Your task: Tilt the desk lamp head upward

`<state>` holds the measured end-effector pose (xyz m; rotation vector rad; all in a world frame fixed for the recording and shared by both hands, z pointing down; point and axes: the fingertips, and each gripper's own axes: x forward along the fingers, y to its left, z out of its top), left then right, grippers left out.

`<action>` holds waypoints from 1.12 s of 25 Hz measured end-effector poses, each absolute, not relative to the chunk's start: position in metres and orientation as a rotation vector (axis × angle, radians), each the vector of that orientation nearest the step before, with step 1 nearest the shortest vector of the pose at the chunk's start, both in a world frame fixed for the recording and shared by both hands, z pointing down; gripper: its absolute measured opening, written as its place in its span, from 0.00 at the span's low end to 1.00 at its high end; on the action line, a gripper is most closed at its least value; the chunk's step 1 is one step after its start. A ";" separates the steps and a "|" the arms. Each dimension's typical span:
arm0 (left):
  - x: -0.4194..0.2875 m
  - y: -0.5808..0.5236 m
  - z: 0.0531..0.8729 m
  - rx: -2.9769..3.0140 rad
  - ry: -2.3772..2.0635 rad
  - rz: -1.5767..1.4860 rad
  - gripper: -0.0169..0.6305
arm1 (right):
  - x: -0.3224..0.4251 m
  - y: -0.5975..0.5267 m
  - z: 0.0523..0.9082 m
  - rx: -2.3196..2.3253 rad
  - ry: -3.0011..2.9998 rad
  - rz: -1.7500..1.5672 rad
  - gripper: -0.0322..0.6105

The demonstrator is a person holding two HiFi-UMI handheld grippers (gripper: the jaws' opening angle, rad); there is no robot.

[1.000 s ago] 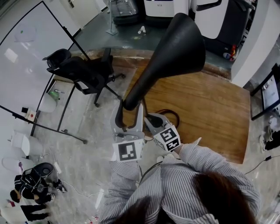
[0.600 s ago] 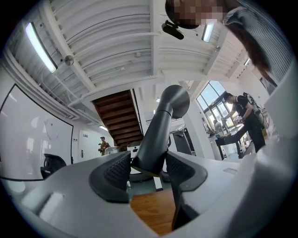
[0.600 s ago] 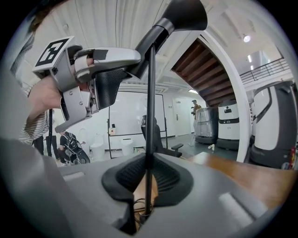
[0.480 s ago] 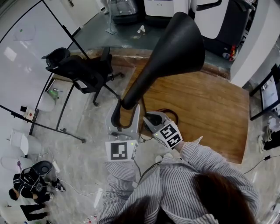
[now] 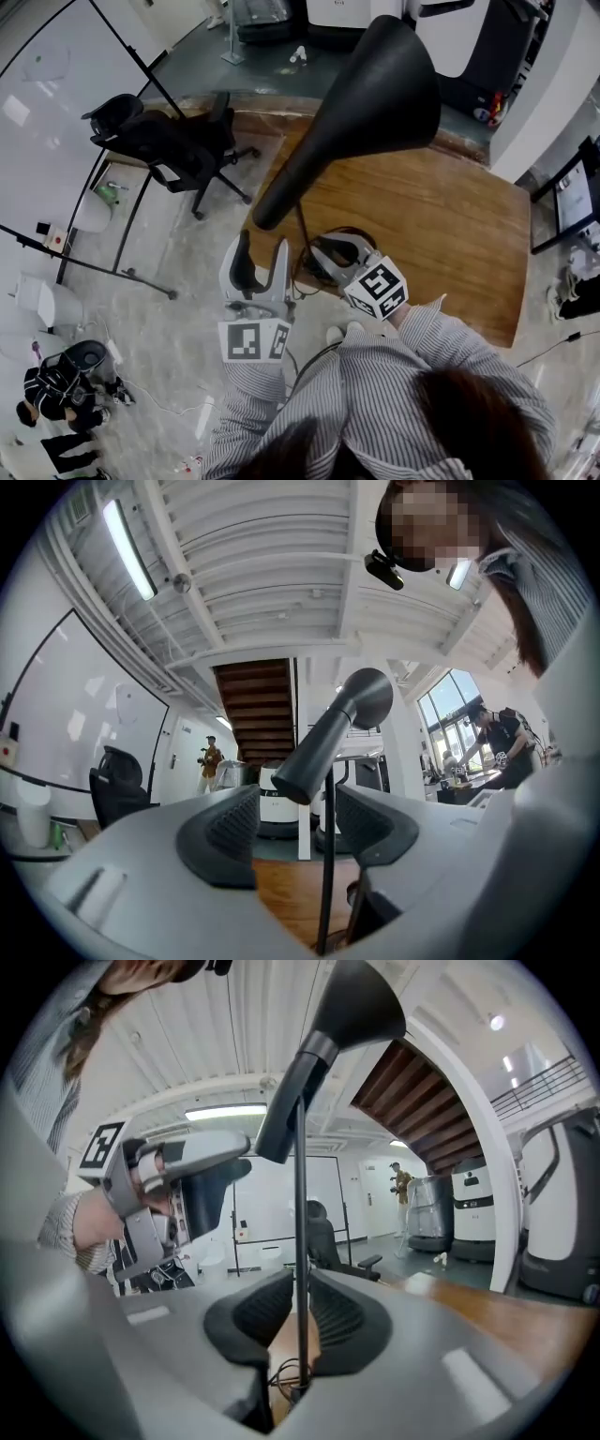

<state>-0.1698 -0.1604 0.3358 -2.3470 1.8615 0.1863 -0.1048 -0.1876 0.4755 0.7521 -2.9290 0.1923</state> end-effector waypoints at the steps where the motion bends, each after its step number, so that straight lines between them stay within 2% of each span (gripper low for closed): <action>1: -0.167 -0.159 0.346 -2.375 1.871 0.176 0.40 | -0.102 -0.183 0.474 0.752 -2.934 0.195 0.12; 3: -0.159 -0.156 0.369 -2.461 1.877 0.149 0.38 | -0.099 -0.175 0.474 0.754 -2.934 0.208 0.12; 9: -0.129 -0.149 0.412 -2.641 1.817 0.093 0.24 | -0.081 -0.166 0.457 0.805 -2.963 0.290 0.12; 16: -0.111 -0.146 0.425 -2.708 1.760 0.006 0.05 | -0.068 -0.161 0.441 0.832 -2.951 0.154 0.06; 28: -0.106 -0.143 0.445 -2.786 1.766 -0.084 0.03 | -0.068 -0.150 0.451 0.798 -2.892 0.114 0.05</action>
